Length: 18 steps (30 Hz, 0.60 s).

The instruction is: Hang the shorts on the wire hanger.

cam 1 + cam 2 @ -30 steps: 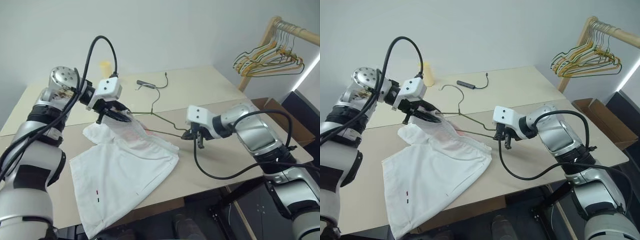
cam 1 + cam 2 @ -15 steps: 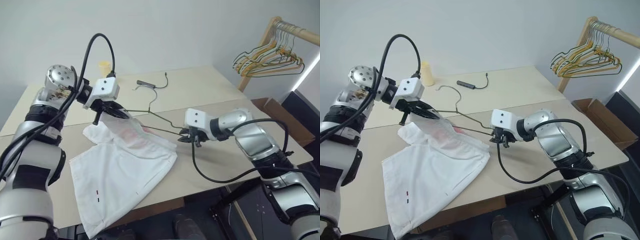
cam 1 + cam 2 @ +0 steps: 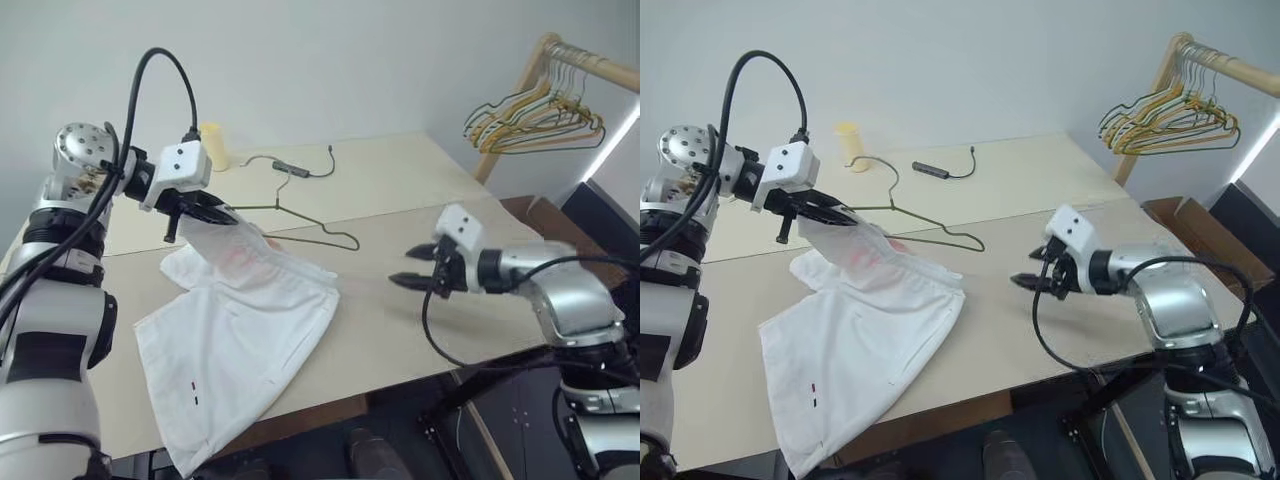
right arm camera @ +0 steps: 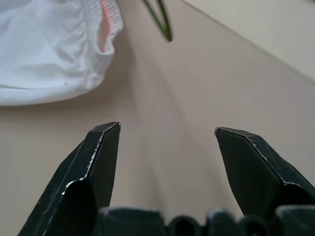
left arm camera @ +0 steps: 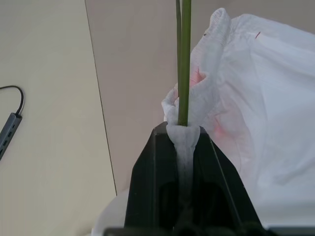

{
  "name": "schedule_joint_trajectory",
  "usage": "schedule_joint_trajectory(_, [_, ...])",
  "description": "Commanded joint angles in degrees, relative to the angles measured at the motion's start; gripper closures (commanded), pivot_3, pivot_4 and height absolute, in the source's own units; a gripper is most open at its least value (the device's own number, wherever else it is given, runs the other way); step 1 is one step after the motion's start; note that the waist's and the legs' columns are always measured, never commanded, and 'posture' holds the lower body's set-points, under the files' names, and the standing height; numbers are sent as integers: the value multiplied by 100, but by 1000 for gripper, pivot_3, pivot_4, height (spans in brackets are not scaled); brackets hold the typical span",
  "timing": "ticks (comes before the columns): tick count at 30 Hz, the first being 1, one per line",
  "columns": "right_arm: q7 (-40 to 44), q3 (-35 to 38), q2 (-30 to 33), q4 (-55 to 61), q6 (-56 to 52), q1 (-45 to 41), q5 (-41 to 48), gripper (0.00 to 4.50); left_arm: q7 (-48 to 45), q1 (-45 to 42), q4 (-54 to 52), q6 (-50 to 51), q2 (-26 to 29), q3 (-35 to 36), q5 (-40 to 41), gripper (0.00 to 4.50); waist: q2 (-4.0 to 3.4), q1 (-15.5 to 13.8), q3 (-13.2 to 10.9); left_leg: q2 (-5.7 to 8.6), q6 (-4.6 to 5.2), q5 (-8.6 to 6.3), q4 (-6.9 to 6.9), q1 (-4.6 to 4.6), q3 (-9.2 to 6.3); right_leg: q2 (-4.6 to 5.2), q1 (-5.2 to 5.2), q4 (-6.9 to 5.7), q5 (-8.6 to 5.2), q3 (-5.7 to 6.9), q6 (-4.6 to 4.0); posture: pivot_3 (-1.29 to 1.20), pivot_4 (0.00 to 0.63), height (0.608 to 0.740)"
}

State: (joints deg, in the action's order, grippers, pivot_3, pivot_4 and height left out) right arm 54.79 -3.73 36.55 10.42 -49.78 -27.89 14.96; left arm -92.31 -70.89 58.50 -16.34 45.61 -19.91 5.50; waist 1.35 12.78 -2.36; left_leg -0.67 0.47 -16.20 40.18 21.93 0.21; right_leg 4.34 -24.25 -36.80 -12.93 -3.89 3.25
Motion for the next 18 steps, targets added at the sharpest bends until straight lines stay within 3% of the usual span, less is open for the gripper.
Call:
schedule_joint_trajectory(1, [-611, -133, -643, 281, -501, 138, 257, 900, -19, -149, -57, -48, 33, 227, -19, 4488, 0, 50, 0, 0, 0, 0, 1, -2, -1, -1, 0, -6, 0, -1, 0, -208, 0, 740])
schedule_joint_trajectory(6, [-1381, -323, -1511, 58, -752, 191, 220, 900, -19, -100, -99, -26, 1, 318, -57, 4488, 0, 81, 0, 3, 0, 0, 11, 1, -3, 2, -2, -18, 0, -5, 0, -207, 0, 740])
schedule_joint_trajectory(12, [-1622, -323, -1896, -164, -802, 61, 401, 900, -19, -25, -174, -21, 19, 336, -39, 4488, 0, 67, 0, 4, 2, -1, 12, 7, -5, 4, -4, -23, 1, -1, 2, -200, 0, 740])
schedule_joint_trajectory(15, [-1631, -390, -1959, -327, -739, -31, 425, 1480, -19, 10, -210, 3, 16, 387, -14, 4488, 0, 73, 0, 4, 2, -1, 13, 8, -5, 5, -3, -25, 3, -1, 4, -195, 0, 740])
schedule_joint_trajectory(18, [-1718, -377, -2053, -530, -782, -124, 474, 2529, -19, 63, -270, 14, 28, 433, -14, 4488, 0, 73, 0, 4, 3, -2, 12, 7, -6, 4, -4, -24, 3, 0, 4, -192, 0, 740])
